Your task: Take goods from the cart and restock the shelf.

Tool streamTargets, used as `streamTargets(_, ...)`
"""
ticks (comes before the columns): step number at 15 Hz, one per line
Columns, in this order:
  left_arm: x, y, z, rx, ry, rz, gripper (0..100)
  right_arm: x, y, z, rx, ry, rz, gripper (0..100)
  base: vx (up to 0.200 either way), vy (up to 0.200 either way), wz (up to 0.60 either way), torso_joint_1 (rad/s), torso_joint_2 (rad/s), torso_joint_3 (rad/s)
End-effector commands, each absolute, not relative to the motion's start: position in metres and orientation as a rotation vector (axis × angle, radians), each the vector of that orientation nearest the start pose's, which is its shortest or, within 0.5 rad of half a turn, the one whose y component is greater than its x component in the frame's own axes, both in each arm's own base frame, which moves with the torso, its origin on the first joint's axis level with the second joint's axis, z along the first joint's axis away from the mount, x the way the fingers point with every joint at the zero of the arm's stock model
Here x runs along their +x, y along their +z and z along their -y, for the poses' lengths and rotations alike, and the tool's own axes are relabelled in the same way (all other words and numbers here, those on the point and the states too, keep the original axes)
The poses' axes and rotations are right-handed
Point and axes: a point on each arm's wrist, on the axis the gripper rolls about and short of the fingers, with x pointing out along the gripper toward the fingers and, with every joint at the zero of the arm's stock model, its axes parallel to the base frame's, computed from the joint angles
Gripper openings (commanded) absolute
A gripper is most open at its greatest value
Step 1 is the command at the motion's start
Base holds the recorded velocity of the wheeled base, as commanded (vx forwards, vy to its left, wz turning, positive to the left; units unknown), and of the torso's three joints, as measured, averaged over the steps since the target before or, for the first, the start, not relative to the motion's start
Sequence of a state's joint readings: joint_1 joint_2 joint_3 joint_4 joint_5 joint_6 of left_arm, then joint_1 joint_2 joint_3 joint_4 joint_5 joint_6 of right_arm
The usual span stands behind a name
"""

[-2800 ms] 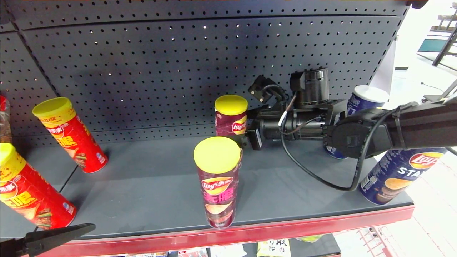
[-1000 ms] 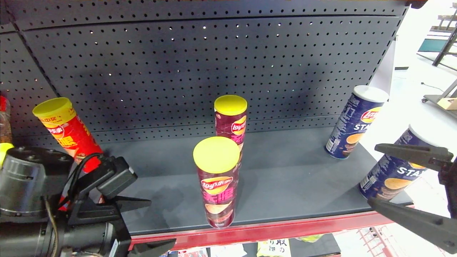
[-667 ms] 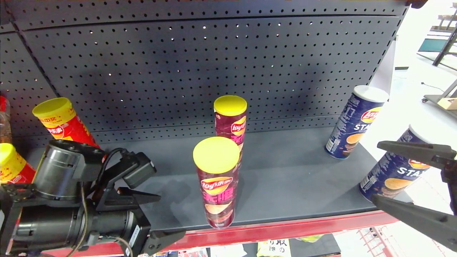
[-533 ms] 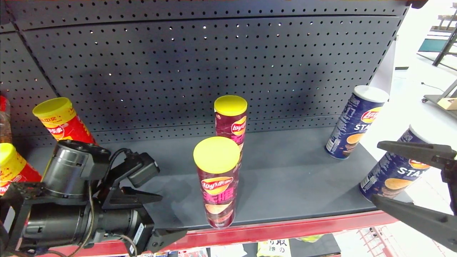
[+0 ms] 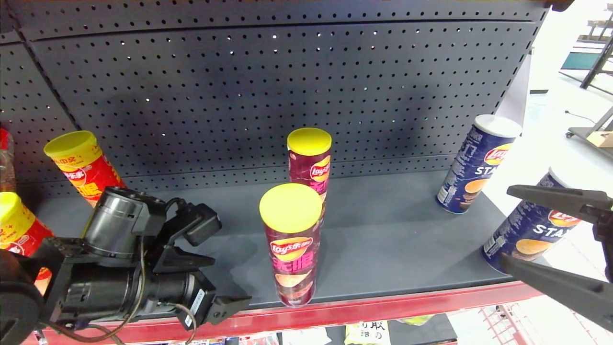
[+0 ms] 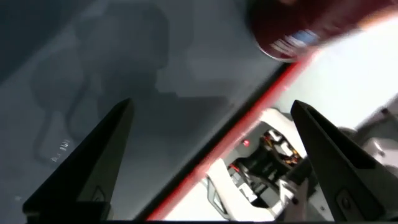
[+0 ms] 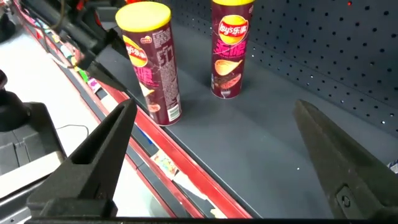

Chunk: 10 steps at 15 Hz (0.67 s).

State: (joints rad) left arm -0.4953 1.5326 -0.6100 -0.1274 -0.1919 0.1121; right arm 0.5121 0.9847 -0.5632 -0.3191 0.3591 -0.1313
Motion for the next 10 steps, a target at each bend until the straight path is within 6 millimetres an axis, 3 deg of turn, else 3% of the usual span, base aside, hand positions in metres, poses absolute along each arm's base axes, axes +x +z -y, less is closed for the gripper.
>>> streamTargets(1,0.2095,0.1322,0.1177,0.229,-0.68,-0.764,100,0.106,0.2381,-0.0687,-0.131,0.876,-0.047,100,0.0,0.0,0.0,0.0,0.0,0.0)
streamTargets(10,0.2175,0.1322,0.1273,0.237,-0.696,-0.761,100,0.1068,0.2413,-0.0691,-0.131,0.876,-0.037,100,0.0,0.0,0.0,0.0,0.0,0.0)
